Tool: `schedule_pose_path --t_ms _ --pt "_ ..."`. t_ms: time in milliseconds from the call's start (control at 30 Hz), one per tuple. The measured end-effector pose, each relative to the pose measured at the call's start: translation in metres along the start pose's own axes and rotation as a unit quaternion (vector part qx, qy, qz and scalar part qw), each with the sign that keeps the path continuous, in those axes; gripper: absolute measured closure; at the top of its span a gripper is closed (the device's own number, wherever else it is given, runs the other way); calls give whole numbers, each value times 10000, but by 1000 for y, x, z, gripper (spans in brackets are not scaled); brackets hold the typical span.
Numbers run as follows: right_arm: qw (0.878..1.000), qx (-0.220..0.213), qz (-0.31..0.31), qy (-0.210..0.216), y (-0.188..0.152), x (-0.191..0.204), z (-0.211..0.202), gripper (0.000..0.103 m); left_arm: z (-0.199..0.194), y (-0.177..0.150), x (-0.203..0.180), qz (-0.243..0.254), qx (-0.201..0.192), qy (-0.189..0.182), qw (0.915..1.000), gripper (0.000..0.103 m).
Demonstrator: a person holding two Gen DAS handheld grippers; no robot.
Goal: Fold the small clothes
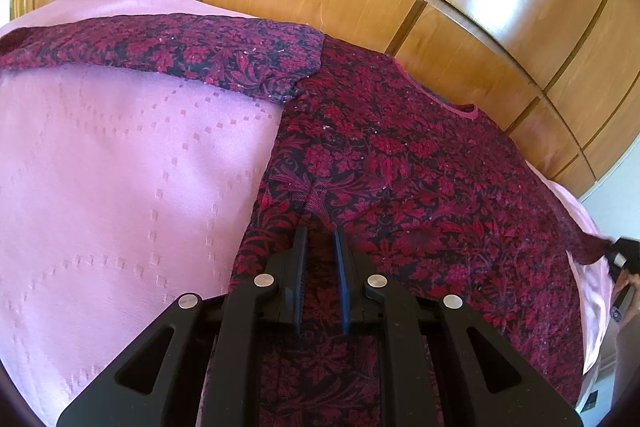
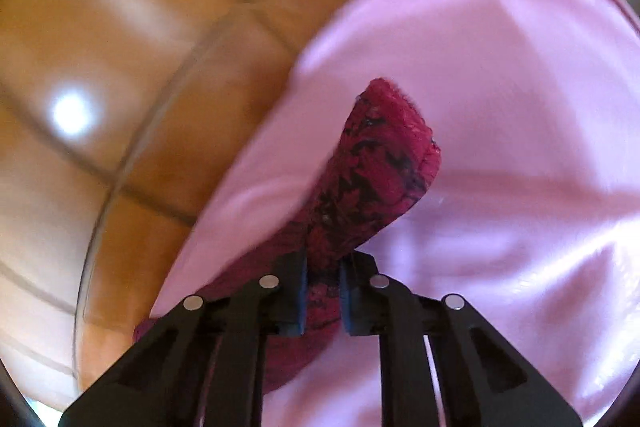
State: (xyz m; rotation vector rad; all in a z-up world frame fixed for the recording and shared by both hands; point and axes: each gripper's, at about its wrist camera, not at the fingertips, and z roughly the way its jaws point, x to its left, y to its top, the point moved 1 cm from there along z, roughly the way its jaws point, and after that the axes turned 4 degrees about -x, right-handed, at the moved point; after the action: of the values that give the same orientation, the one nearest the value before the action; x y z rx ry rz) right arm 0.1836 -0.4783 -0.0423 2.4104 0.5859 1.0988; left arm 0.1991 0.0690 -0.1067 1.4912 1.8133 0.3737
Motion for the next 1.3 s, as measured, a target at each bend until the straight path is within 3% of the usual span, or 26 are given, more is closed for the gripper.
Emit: schedule_pose_path --t_ms 100,233,367,433,600,733,767,833,867,967,1167,1233,1300 --pt "9966 -77 -634 520 -7 58 -15 92 0 0 2 -71 5 -68 10000 91" --pt "9826 148 -1343 1278 -40 147 -21 92 -1 1 4 -152 4 -143 9998 91" --pt "9614 656 -1983 1793 -104 233 -7 92 -1 2 6 -235 53 -216 9995 91" --pt "9452 1061 -2326 2034 -154 278 4 92 -1 4 9 -337 120 -293 9989 91" --pt "9052 1840 -3151 2179 -262 345 28 93 -8 16 1 -275 322 -318 9986 90" --pt "8767 2299 -3686 2067 -325 369 54 92 -18 32 -11 -273 240 -715 9968 90" --pt "8719 2340 -3800 2013 -341 369 50 91 -19 35 -14 -278 235 -771 9964 85" --pt "8652 2339 -3971 1977 -360 367 45 83 -18 44 -20 -407 219 -937 9945 59" --pt "8636 2351 -3967 2038 -360 366 44 79 -18 48 -22 -475 201 -1014 9935 54" --pt "8659 2336 -3811 2244 -346 356 30 54 -9 62 -34 -595 234 -1274 9898 52" --pt "8885 1990 -3152 2678 -285 304 -18 46 25 85 -57 -764 538 -1457 9849 50" --pt "9031 1807 -2878 2626 -257 274 -29 46 40 91 -61 -818 637 -1269 9865 37" --pt "9218 1593 -2560 2437 -228 238 -36 45 52 93 -61 -912 713 -1136 9868 37"
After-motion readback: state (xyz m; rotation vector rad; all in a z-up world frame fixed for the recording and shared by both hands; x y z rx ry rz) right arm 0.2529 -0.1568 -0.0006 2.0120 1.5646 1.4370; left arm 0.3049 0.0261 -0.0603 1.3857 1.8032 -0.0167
